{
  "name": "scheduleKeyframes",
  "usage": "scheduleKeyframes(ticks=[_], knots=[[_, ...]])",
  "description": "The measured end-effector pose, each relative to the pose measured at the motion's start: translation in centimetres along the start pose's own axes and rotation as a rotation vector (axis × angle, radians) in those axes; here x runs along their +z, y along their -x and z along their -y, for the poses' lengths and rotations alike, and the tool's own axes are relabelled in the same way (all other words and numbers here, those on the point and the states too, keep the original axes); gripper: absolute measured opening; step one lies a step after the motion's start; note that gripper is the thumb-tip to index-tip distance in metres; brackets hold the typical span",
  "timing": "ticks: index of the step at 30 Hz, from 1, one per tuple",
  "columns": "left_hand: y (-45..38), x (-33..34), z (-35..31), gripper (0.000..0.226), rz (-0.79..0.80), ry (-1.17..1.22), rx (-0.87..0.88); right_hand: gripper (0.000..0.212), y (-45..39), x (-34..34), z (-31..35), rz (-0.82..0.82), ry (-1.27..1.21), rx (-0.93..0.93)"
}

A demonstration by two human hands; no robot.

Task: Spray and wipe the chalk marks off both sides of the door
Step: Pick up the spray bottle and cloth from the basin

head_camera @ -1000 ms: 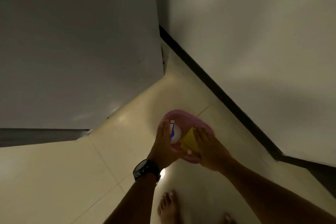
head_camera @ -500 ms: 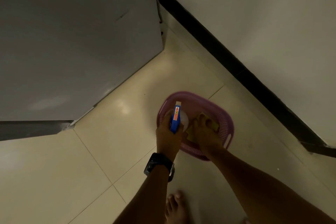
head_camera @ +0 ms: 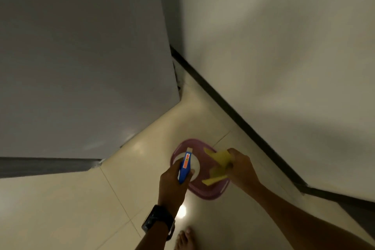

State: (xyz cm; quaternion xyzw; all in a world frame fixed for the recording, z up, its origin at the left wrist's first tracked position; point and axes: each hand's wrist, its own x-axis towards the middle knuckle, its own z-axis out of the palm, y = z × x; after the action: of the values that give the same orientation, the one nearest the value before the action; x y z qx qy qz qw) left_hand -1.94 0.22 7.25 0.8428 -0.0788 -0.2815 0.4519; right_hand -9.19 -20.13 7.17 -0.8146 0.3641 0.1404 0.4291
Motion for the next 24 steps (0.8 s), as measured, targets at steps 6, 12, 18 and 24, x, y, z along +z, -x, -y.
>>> scheduleKeyframes(ticks=[6, 12, 18, 24], knots=[[4.1, -4.9, -12.7, 0.036, -0.051, 0.024, 0.125, 0.019, 8.1, -9.7, 7.6, -0.255, -0.331, 0.006], [9.8, -10.1, -30.8, 0.030, -0.133, 0.145, 0.339, 0.021, 18.1, -22.3, 18.0, -0.274, -0.768, 0.080], [17.2, -15.3, -47.3, 0.048, -0.172, 0.273, 0.490, 0.017, 29.5, -34.9, 27.0, -0.296, -0.939, -0.038], [23.8, -17.9, -58.7, 0.040, -0.065, 0.221, 0.648, 0.022, 42.7, -44.4, 30.6, -0.409, -1.115, -0.150]])
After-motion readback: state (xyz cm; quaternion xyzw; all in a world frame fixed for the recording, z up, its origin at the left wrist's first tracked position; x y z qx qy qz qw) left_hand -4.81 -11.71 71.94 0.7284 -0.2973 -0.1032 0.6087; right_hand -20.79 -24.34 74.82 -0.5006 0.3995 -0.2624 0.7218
